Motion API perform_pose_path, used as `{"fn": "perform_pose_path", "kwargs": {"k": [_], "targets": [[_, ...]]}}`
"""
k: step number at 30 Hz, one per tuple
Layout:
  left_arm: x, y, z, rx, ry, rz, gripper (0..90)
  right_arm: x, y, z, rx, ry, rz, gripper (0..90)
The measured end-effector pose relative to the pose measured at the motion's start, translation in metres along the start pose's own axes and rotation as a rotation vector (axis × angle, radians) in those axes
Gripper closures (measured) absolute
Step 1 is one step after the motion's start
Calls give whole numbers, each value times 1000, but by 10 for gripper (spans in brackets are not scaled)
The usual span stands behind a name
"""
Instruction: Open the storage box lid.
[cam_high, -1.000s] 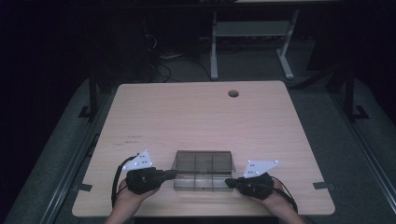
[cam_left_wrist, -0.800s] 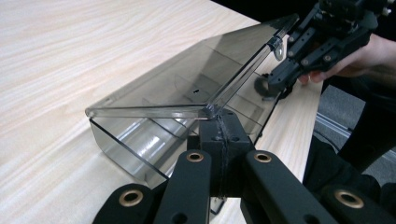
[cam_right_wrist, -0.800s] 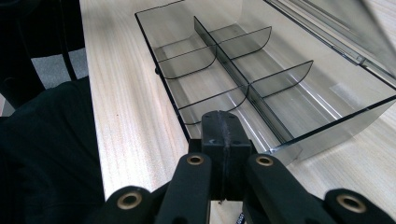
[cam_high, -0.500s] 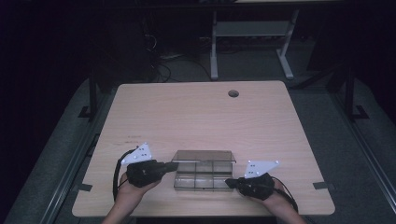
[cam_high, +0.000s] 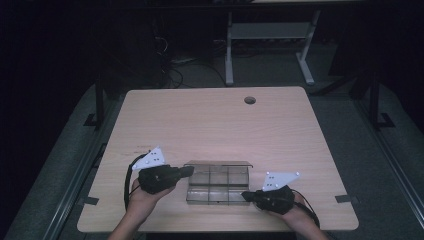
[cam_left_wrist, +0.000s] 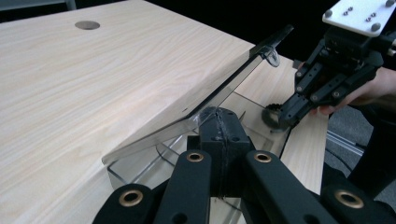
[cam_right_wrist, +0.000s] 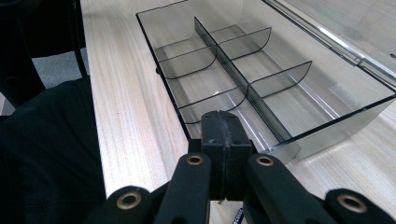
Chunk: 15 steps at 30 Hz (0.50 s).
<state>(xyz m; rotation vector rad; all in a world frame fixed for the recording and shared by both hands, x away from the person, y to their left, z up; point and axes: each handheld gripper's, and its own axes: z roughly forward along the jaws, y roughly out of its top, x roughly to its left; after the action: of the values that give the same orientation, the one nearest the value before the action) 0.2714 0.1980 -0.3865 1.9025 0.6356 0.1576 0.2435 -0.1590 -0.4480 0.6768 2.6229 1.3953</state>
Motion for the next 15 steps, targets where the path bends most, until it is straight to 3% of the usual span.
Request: {"fn": "perform_pose_path", "kwargs": {"k": [6,10,13,15], "targets": [[3,2,0,-22,0,-1,898,0,1,-2,2,3,14,850],[1,0,1,-15,-8,8,898,-1,3,-7,-10,-15,31,685],[0,-1,3,-10,-15,14,898,-5,4,-13,-17,-8,79,575],[0,-1,3,-10,-16,11,898,-6,4,-13,-17,-13,94,557]]}}
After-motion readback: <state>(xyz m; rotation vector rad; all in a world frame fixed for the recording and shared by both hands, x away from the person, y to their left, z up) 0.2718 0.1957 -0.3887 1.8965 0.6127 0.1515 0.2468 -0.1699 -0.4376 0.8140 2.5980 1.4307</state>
